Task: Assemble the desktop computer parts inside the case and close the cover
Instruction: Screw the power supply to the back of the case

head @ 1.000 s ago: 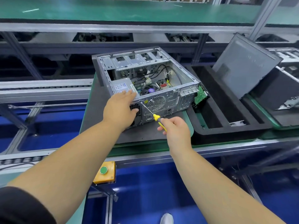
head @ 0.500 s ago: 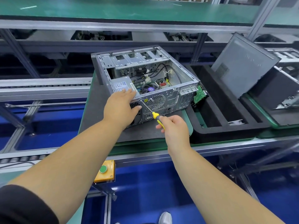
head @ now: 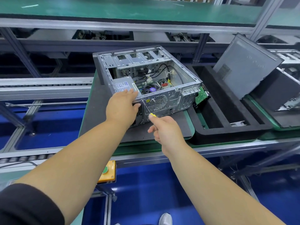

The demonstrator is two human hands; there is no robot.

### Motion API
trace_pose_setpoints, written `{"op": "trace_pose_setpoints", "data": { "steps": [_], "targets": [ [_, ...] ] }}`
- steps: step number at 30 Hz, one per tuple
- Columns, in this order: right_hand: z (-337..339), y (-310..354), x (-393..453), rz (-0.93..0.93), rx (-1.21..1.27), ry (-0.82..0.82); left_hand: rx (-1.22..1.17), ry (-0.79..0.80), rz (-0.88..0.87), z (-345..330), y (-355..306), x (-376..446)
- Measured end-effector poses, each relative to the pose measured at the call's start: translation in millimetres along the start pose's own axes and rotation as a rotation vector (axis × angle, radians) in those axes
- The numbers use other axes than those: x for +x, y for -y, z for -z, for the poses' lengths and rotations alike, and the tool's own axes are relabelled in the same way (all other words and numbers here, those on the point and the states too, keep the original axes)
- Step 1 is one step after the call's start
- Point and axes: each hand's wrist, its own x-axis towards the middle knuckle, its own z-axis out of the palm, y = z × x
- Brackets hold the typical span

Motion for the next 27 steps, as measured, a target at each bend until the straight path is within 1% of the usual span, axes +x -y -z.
{"op": "trace_pose_setpoints", "data": {
  "steps": [1, 3, 5, 10, 13, 17, 19, 22, 25, 27],
  "targets": [
    [-0.8, -0.8, -1.7, 0.017, 0.008, 0.002, 0.004, -0.001, -0.002, -0.3, 0.4, 0.2],
    [-1.7, -0.9, -3.0, -0.006, 0.055, -0.016, 0.021, -0.006, -0.012, -0.8, 0.7, 0.6],
    [-2.8, 1.1, -2.4, -0.068, 0.08, -0.035, 0.037, -0.015, -0.017, -1.0, 0.6, 0.6],
    [-5.3, 8.7, 4.8, -0.252, -0.001, -0.019, 0.048, -0.004, -0.006, -2.6, 2.3, 1.6],
    [-4.2, 7.9, 7.1, -0.253, 0.061, 0.001, 0.054, -0.002, -0.007, -1.9, 2.4, 1.7],
    [-0.8, 8.9, 3.8, -0.159, 0.11, -0.007, 0.066, -0.006, -0.01, -1.1, 2.1, 1.2],
    [0.7, 11.4, 2.9, -0.145, 0.108, -0.023, 0.073, -0.008, -0.007, -1.1, 1.8, 1.4],
    [0.1, 17.0, 1.6, -0.188, 0.052, -0.038, 0.072, -0.009, -0.007, -0.8, 1.1, 1.3],
    [-2.8, 22.3, 3.5, -0.288, -0.019, 0.002, 0.069, -0.007, -0.011, -0.4, 1.5, 1.3],
    [-4.5, 21.6, 5.0, -0.334, -0.002, 0.034, 0.058, -0.002, -0.008, -0.5, 1.9, 1.6]
  ]
}}
